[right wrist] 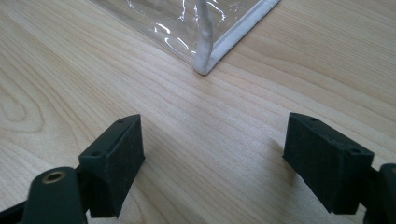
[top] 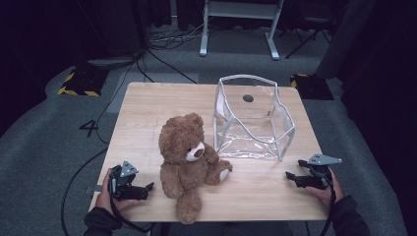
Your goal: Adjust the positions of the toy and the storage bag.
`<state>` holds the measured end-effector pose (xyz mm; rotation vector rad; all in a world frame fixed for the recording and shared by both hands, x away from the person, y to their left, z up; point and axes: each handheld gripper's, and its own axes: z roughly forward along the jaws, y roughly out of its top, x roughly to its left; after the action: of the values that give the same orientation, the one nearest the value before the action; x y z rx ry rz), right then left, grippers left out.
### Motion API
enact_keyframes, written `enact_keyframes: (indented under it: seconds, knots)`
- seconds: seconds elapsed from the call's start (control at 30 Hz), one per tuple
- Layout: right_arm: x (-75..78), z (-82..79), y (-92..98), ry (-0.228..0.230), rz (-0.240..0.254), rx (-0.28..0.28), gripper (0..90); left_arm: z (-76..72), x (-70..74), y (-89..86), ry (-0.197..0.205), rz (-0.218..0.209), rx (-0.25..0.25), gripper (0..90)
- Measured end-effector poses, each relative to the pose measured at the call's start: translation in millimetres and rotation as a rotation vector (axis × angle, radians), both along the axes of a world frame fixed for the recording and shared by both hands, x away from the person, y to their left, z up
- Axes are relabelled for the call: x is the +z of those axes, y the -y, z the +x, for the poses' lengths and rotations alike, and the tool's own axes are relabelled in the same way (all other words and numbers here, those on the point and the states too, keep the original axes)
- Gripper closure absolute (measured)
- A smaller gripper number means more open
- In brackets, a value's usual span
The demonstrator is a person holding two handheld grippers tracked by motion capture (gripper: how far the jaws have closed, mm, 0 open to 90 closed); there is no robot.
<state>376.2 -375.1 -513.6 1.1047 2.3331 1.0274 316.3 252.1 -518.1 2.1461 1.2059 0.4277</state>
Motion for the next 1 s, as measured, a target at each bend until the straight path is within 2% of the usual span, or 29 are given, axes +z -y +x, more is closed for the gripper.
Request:
enact_keyframes:
  seconds: [0.37,0.5,0.57,0.63,0.67,0.73,0.8,0.83,0.9,0.93,1.0]
  knots:
    - [-0.1,0.5,-0.6,-0.001,0.001,-0.001,19.5,-0.2,0.1,0.8,-0.002,0.002,-0.001,0.6]
    - [-0.1,0.4,-0.6,0.000,0.000,-0.003,19.5,-0.6,1.1,0.6,-0.005,0.010,-0.017,1.2]
    - [0.0,0.4,-0.6,-0.001,0.001,-0.003,19.5,-2.3,2.6,-0.9,0.003,0.006,-0.028,5.5]
    - [0.0,0.4,-0.6,-0.001,0.001,-0.003,19.5,-3.8,5.5,-2.2,0.011,-0.013,-0.006,18.8]
    - [0.0,0.4,-0.6,-0.001,0.001,-0.003,19.5,-3.7,6.3,-2.7,0.009,-0.014,-0.008,21.1]
    - [0.0,0.4,-0.6,-0.001,0.001,-0.003,19.5,-4.8,8.7,-0.8,0.015,0.000,-0.022,13.6]
    - [-0.1,0.4,-0.6,0.000,0.001,-0.003,19.5,-5.5,10.4,-0.1,0.025,-0.004,-0.028,19.2]
    - [0.0,0.4,-0.6,-0.001,0.001,-0.003,19.5,-6.7,14.6,2.6,0.039,-0.015,-0.029,14.9]
    - [0.0,0.4,-0.6,-0.001,0.001,-0.003,19.5,-6.8,16.1,3.4,0.046,-0.019,-0.022,17.7]
    - [0.0,0.4,-0.6,-0.001,0.001,-0.003,19.5,-6.4,18.2,4.6,0.041,-0.038,-0.006,17.7]
    - [0.0,0.5,-0.6,-0.001,0.001,-0.002,19.5,-8.4,24.2,8.7,0.051,-0.033,-0.023,16.4]
